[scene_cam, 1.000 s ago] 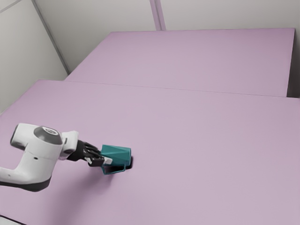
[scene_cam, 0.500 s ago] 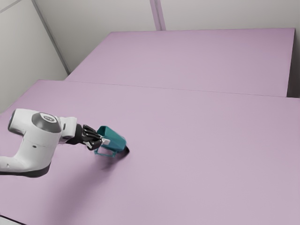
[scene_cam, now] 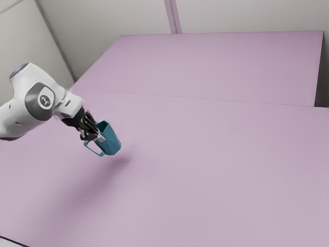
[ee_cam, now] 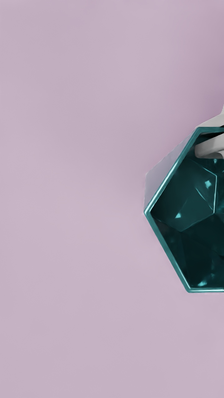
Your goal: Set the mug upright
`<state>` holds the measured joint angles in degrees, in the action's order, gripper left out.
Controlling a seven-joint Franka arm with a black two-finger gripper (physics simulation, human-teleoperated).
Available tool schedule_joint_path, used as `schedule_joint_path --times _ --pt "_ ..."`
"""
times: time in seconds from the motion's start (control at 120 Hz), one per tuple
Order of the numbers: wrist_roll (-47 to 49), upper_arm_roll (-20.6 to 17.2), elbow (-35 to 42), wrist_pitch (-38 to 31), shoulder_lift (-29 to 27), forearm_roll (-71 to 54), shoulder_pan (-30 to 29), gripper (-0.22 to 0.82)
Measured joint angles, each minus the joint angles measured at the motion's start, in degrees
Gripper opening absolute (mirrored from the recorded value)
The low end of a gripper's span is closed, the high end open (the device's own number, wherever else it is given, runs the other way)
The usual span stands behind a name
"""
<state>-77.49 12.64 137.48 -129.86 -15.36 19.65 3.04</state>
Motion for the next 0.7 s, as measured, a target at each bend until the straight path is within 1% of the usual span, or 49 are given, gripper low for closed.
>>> schedule_joint_path --times 0.117,0.325,0.5,0.7 --pt "10.3 0.0 3.5 2.1 -2.2 -5.2 -4.0 -0.18" --pt "24.5 -0.2 4.1 3.5 -2.2 -8.6 -5.7 -0.18" --pt "33.2 -3.6 4.7 3.5 -2.1 -10.6 -5.7 -0.18" --pt "40.3 -6.1 4.3 -0.2 0.5 -14.9 -5.5 -0.18"
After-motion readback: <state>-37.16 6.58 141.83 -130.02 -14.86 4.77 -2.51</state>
